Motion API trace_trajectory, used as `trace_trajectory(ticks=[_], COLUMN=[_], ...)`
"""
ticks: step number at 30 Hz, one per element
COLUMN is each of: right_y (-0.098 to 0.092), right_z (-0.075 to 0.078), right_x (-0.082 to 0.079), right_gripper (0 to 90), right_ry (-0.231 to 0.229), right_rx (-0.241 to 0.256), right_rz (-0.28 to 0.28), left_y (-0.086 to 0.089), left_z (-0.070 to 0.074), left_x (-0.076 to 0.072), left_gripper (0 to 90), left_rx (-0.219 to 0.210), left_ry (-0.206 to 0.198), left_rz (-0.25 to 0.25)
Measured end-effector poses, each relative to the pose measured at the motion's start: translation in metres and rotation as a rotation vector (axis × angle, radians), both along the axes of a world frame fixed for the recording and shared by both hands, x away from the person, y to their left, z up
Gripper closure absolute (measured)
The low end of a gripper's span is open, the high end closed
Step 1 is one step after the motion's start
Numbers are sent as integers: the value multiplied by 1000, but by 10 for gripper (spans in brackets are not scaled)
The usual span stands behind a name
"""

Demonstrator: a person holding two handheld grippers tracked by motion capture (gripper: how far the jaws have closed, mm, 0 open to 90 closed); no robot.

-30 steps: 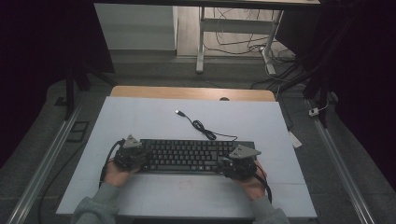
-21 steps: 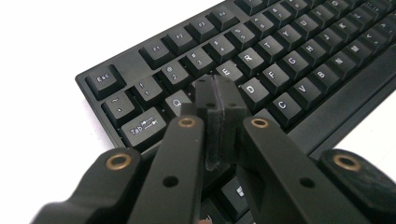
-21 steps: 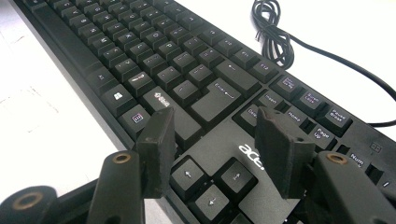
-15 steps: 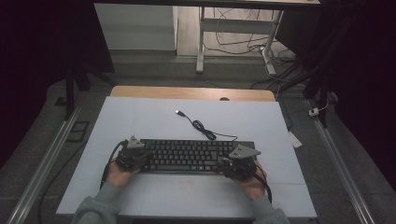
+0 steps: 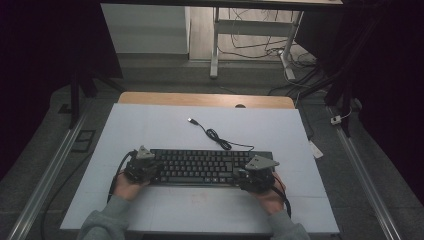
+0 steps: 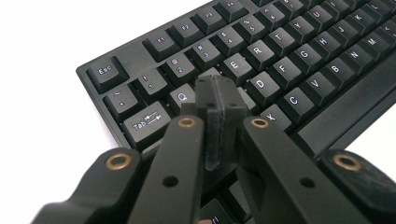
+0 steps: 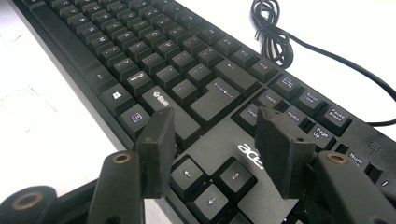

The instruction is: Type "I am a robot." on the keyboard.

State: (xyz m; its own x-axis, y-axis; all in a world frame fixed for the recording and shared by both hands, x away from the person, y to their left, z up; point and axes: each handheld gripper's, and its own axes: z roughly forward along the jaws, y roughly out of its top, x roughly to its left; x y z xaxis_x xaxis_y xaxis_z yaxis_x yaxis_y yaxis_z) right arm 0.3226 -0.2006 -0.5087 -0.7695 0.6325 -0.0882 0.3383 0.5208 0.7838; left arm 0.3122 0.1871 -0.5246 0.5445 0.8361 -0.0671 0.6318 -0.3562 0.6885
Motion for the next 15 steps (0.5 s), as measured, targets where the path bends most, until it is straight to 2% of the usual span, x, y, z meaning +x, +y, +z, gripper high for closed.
trace_trajectory(ticks=[1, 2, 4, 8, 12, 15], right_y=[0, 0, 0, -1, -2, -3], right_z=[0, 0, 0, 1, 2, 2], right_x=[0, 0, 0, 0, 0, 0], right_gripper=[480, 479, 480, 480, 480, 480], right_ry=[0, 0, 3, -5, -10, -12], right_rx=[0, 0, 0, 11, 12, 12], right_rz=[0, 0, -1, -3, -6, -10], left_y=[-1, -1, 1, 1, 2, 4], left_z=[-1, -3, -3, -1, 5, 9], left_x=[1, 1, 2, 0, -3, -4], left_gripper=[886, 887, 887, 887, 886, 872], left_rx=[9, 1, -17, -15, -38, -60], left_ry=[8, 1, 13, -3, -33, -38], left_rz=[2, 3, 10, 8, 3, 1])
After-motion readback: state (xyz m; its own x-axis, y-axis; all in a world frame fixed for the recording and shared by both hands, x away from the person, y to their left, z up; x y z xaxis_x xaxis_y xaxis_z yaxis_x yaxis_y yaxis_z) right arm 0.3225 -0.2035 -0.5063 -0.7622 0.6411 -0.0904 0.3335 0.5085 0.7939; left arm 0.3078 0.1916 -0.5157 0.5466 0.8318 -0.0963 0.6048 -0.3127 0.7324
